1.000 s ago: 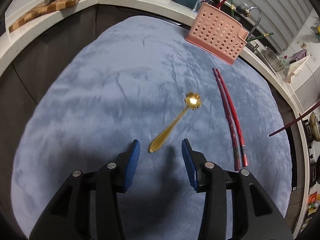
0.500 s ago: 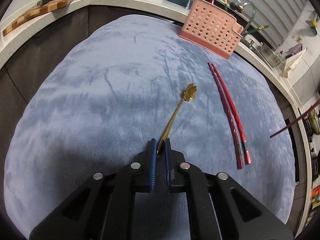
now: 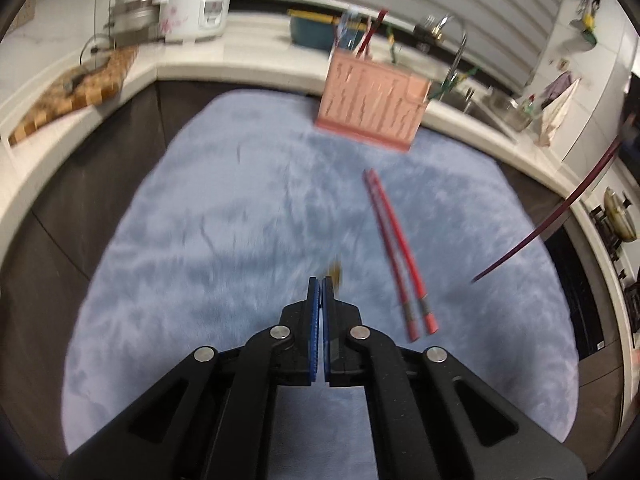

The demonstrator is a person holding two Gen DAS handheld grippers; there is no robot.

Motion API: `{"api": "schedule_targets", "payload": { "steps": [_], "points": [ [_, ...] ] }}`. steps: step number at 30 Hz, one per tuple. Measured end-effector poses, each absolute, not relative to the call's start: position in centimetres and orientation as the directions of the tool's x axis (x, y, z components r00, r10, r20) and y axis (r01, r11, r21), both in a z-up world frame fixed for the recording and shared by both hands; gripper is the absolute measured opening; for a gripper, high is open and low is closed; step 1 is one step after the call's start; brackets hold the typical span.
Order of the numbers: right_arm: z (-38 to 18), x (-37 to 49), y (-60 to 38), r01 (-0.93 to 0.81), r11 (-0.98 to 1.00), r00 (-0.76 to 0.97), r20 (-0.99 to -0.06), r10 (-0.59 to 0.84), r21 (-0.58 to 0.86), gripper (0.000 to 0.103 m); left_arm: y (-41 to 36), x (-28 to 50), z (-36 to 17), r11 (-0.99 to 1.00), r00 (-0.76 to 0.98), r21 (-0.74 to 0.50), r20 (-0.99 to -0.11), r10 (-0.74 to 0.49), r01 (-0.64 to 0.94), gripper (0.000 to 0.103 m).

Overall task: Organize utensils
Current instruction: 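Carry the spoon and chopstick to the pink caddy and release them inside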

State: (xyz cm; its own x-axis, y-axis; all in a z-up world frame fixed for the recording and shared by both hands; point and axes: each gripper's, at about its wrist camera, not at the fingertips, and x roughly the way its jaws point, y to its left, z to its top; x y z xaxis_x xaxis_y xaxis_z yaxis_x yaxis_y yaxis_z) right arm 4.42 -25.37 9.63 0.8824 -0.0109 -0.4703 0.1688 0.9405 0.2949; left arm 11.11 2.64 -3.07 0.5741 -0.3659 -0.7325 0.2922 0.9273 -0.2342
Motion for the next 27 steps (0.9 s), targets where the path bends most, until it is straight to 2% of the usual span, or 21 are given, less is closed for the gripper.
{"api": "schedule_targets", "payload": {
  "steps": [9,18,23,27],
  "points": [
    [12.0,5.5,-25.5,0.131,0.948,0.905,-0.424,0.005,0.290,0.007,0.5,13.3,6.2,0.912,0.666,-0.191,-0.631,-0.398,0.363,0.001],
    [17.7,12.4,-26.4,0.084,0.960,0.948,-0.320,0.006,0.267,0.007,-3.2,20.1,15.5,0.908,0.772,-0.129,-0.487,-0.408,0.398,0.001],
    [19.9,18.1,-27.1,0.078,0.962,0.960,-0.281,-0.001,0.263,0.007,-4.8,25.1,18.4,0.913,0.800,-0.136,-0.444,-0.404,0.385,0.001],
    [20.6,22.3,-27.5,0.085,0.965,0.964,-0.267,-0.016,0.249,0.007,-6.4,29.7,19.5,0.931,0.828,-0.093,-0.431,-0.358,0.354,0.001]
  ]
}}
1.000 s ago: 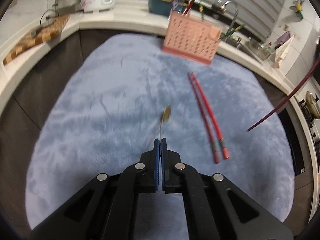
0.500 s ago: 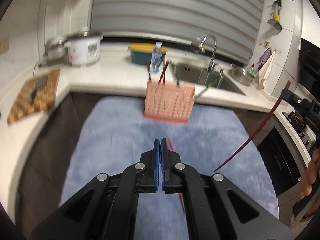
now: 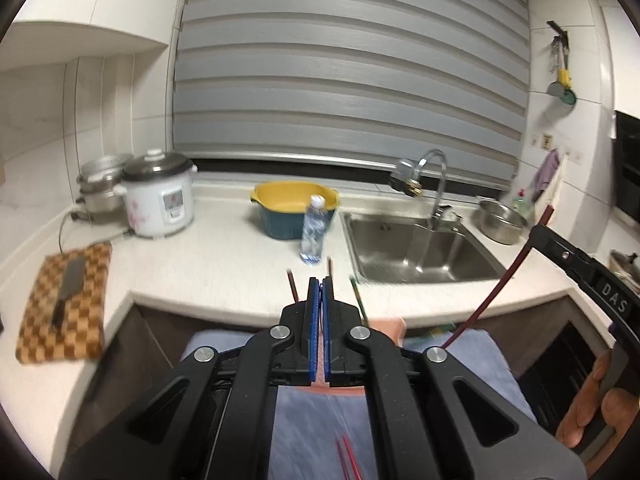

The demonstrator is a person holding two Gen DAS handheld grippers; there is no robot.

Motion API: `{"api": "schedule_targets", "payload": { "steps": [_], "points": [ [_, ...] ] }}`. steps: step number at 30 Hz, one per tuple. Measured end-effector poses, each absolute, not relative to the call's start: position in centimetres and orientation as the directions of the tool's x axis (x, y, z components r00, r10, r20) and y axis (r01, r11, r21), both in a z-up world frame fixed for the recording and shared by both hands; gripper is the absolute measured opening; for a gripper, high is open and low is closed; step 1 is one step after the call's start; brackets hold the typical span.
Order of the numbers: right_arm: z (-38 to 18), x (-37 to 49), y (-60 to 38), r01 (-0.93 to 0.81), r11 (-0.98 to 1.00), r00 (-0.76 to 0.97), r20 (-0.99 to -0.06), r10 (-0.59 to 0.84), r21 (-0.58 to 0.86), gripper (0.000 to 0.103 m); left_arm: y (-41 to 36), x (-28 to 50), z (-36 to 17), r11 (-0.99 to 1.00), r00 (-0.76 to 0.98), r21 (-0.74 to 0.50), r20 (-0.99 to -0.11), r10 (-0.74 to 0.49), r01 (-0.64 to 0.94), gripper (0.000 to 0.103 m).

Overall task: Organize utensils
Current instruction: 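Carry the spoon and chopstick to the pink caddy and release them inside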

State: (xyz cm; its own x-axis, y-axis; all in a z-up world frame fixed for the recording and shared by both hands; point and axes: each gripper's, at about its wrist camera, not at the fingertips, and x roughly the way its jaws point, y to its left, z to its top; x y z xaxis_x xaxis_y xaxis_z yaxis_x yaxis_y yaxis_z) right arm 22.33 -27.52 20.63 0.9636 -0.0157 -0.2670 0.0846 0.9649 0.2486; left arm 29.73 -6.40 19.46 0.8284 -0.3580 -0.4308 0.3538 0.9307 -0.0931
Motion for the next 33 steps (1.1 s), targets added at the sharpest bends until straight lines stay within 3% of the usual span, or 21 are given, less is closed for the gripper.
{"api": "schedule_targets", "payload": {
  "steps": [6,13,26,31,33],
  "points": [
    [20.5,28.2,-27.8,0.096,0.968,0.965,-0.259,-0.033,0.233,0.007,-7.7,35.7,18.6,0.949,0.839,-0.056,-0.453,-0.302,0.312,0.001],
    [18.3,33.4,-28.1,0.107,0.968,0.958,-0.285,-0.039,0.227,0.007,-9.2,40.9,13.8,0.951,0.795,-0.059,-0.535,-0.287,0.304,0.001],
    [12.8,37.1,-27.4,0.101,0.977,0.915,-0.403,-0.017,0.188,0.008,-10.6,43.5,7.9,0.941,0.717,-0.109,-0.621,-0.317,0.322,0.001],
    [12.8,36.7,-27.5,0.104,0.979,0.917,-0.398,-0.026,0.177,0.025,-10.5,43.1,8.0,0.942,0.721,-0.121,-0.615,-0.319,0.314,0.004],
    [13.1,36.3,-27.5,0.105,0.978,0.920,-0.392,-0.026,0.181,0.029,-10.5,42.7,8.2,0.946,0.727,-0.111,-0.614,-0.307,0.306,0.013]
  ]
}}
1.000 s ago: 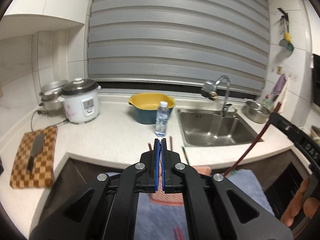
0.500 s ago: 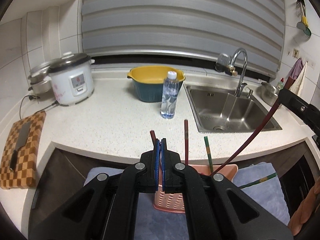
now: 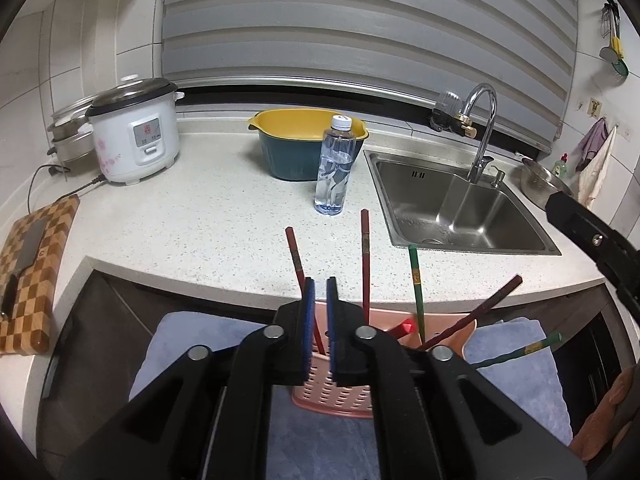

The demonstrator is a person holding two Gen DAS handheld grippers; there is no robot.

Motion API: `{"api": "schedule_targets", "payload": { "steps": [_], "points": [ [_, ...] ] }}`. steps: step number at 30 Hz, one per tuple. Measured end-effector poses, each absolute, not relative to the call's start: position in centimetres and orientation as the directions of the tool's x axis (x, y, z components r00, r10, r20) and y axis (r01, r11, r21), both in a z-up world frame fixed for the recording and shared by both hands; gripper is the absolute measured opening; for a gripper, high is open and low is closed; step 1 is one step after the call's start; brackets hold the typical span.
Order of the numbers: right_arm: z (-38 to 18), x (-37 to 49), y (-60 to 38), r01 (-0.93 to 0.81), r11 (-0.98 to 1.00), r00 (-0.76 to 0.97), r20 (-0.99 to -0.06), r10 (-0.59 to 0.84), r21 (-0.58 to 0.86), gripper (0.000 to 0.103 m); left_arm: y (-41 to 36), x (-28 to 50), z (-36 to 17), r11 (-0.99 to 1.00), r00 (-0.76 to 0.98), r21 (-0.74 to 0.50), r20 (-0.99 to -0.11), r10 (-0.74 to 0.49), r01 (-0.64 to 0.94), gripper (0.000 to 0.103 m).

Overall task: Organize utensils
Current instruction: 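Carry the spoon and chopstick to the pink caddy and release them inside, then withdraw both open tools back over the last two chopsticks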

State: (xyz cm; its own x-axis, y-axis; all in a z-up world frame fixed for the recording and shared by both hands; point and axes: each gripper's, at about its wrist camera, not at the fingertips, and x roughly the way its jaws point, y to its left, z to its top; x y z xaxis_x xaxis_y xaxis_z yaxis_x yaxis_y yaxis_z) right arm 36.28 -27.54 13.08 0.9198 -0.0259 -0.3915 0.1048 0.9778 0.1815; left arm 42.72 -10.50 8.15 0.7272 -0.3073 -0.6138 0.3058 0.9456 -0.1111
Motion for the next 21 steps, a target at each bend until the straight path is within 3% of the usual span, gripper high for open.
{"api": "schedule_targets", "payload": {
  "steps": [3,9,12,15,21],
  "points": [
    [13.4,35.6,-27.6,0.105,0.978,0.920,-0.390,-0.026,0.181,0.032,-10.4,42.1,8.6,0.949,0.740,-0.103,-0.604,-0.297,0.297,0.030],
    [13.7,33.4,-27.5,0.107,0.977,0.920,-0.391,-0.028,0.182,0.036,-10.2,39.7,9.8,0.951,0.757,-0.076,-0.588,-0.285,0.299,0.032],
    [13.6,31.6,-27.4,0.108,0.974,0.918,-0.397,-0.020,0.200,0.040,-9.9,37.6,10.4,0.952,0.768,-0.054,-0.579,-0.275,0.301,0.037],
    [13.4,29.4,-27.2,0.110,0.973,0.914,-0.405,-0.019,0.202,0.044,-9.4,35.4,11.0,0.954,0.777,-0.043,-0.570,-0.266,0.296,0.049],
    [13.0,24.3,-26.5,0.114,0.975,0.904,-0.426,-0.022,0.191,0.048,-8.5,30.3,11.3,0.953,0.779,-0.023,-0.571,-0.260,0.302,0.052]
  ]
}}
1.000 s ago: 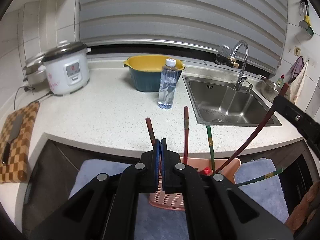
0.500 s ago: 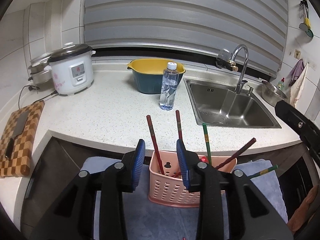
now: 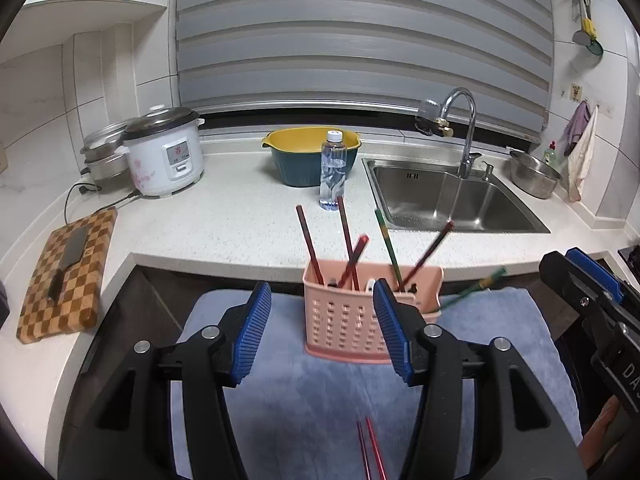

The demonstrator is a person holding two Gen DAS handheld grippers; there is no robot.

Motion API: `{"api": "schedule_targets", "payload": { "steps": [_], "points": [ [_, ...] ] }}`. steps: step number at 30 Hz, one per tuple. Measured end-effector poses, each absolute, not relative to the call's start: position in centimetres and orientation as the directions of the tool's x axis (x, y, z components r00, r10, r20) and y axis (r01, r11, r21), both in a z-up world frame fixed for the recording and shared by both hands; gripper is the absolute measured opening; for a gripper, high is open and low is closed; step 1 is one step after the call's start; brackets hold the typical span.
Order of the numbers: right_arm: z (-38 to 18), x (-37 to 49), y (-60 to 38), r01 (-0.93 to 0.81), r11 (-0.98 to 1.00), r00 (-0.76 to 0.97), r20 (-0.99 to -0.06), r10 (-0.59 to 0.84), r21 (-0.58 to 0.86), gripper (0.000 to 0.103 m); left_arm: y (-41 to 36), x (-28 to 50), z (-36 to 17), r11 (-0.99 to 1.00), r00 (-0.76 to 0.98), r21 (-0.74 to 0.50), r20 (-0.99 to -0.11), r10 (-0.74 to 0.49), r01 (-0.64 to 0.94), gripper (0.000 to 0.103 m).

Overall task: Organize utensils
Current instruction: 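Withdraw both open tools back over the last two chopsticks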

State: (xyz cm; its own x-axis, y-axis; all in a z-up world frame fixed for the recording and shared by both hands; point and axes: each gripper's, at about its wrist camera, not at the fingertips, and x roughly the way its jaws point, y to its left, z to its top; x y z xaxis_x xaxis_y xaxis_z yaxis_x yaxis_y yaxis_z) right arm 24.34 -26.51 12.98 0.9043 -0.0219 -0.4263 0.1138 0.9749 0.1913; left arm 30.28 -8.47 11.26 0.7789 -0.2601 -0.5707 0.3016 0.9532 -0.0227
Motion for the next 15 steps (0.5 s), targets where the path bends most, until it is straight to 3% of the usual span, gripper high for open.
{"api": "schedule_targets", "payload": {
  "steps": [15],
  "points": [
    [9.5,12.7,-23.8,0.114,0.983,0.861,-0.508,-0.025,0.145,0.051,-5.7,20.8,7.9,0.954,0.726,-0.036,-0.641,-0.251,0.298,0.056]
  ]
}}
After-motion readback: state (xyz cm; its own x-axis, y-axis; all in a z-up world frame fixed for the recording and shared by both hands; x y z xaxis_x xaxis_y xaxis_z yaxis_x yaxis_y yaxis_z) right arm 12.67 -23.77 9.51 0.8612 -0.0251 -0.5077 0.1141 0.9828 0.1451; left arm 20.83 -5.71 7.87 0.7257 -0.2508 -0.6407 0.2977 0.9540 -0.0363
